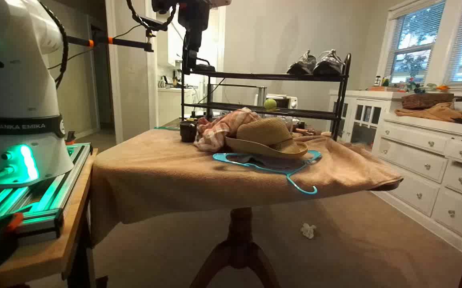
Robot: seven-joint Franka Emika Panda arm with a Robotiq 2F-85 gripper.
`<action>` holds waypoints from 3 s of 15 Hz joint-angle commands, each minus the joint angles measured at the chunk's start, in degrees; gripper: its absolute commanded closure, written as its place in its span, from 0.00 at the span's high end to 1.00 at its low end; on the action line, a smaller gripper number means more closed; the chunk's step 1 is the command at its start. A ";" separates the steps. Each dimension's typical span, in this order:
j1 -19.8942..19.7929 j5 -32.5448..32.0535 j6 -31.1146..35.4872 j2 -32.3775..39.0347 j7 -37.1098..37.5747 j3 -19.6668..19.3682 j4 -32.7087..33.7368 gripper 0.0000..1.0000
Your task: Put the green item onto the rack
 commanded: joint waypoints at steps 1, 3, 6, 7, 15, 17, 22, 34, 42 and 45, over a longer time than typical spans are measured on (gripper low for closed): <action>0.51 -0.21 -0.14 0.00 0.21 -0.44 0.08 1.00; 0.51 -0.21 -0.14 0.00 0.21 -0.44 0.08 1.00; 0.51 -0.21 -0.14 0.00 0.21 -0.44 0.08 1.00; 0.51 -0.21 -0.14 0.00 0.21 -0.44 0.08 1.00; 2.20 2.33 -0.09 -0.29 0.92 0.37 -1.19 1.00; 4.22 5.71 -1.46 -0.66 3.78 2.01 -2.55 1.00; 9.88 16.61 -1.30 -0.34 15.96 8.81 -6.07 1.00; 18.31 35.80 15.28 11.92 40.62 21.08 -2.61 1.00; 22.05 36.28 28.43 27.57 39.72 21.83 4.86 1.00; 22.68 35.96 27.42 26.50 38.86 21.24 4.32 1.00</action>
